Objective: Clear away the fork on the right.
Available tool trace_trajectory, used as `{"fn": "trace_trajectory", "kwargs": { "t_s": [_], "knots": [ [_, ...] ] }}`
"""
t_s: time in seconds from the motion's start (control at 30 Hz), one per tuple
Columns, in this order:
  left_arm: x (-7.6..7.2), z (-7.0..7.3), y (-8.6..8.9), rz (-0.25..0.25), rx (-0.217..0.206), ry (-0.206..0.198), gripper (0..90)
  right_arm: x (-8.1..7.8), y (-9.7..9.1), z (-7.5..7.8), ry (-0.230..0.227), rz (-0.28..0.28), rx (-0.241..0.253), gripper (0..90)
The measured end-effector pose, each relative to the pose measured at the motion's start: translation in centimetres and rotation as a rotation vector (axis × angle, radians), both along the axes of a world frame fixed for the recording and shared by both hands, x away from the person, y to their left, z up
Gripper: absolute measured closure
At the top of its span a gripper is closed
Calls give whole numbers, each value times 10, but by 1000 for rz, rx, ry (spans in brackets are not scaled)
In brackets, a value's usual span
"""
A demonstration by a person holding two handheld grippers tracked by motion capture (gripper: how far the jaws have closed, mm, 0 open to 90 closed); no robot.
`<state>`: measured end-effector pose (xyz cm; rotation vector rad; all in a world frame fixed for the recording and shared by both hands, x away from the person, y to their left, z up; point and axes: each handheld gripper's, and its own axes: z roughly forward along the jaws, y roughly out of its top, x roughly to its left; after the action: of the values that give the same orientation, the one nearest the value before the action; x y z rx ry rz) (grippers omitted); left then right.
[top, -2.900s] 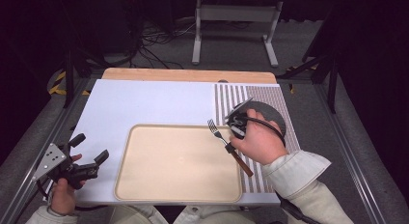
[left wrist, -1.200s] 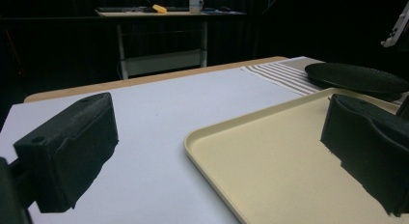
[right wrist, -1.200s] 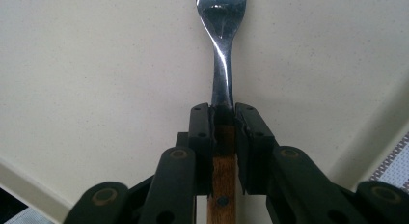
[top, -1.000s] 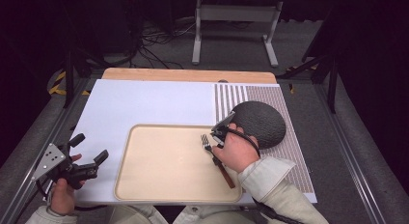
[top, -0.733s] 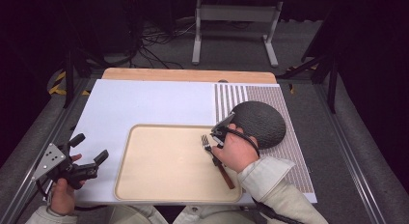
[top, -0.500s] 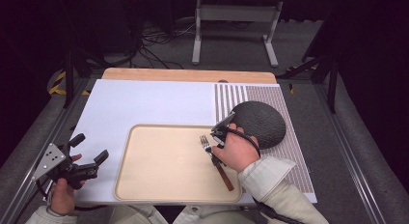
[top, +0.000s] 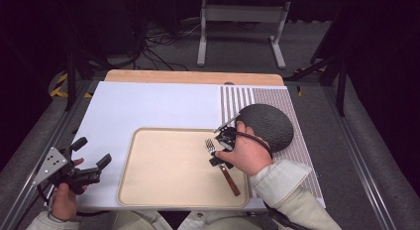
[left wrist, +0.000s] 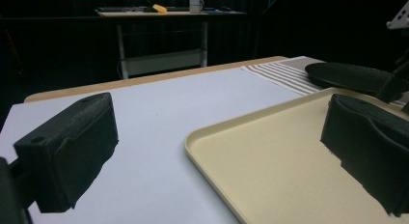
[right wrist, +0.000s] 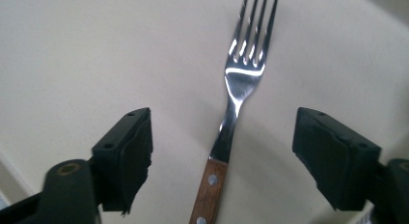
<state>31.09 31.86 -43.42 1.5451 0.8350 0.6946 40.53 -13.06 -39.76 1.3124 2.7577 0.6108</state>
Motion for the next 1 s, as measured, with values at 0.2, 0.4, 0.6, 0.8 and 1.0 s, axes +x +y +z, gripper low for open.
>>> {"fn": "trace_trajectory", "kwargs": {
  "t_s": [0.2,0.4,0.6,0.8,1.0],
  "knots": [
    [0,0,0,2,-2,-2,1,3,1,3,-106,132,40,158],
    [0,0,0,1,-3,-2,1,8,6,5,-200,332,85,270],
    [0,0,0,1,-4,-2,1,13,12,-1,-269,434,95,383],
    [0,0,0,0,-4,-1,1,18,17,-10,-309,461,154,525],
    [0,0,0,0,-5,-3,1,22,20,-17,-339,472,184,702]
  ]
}}
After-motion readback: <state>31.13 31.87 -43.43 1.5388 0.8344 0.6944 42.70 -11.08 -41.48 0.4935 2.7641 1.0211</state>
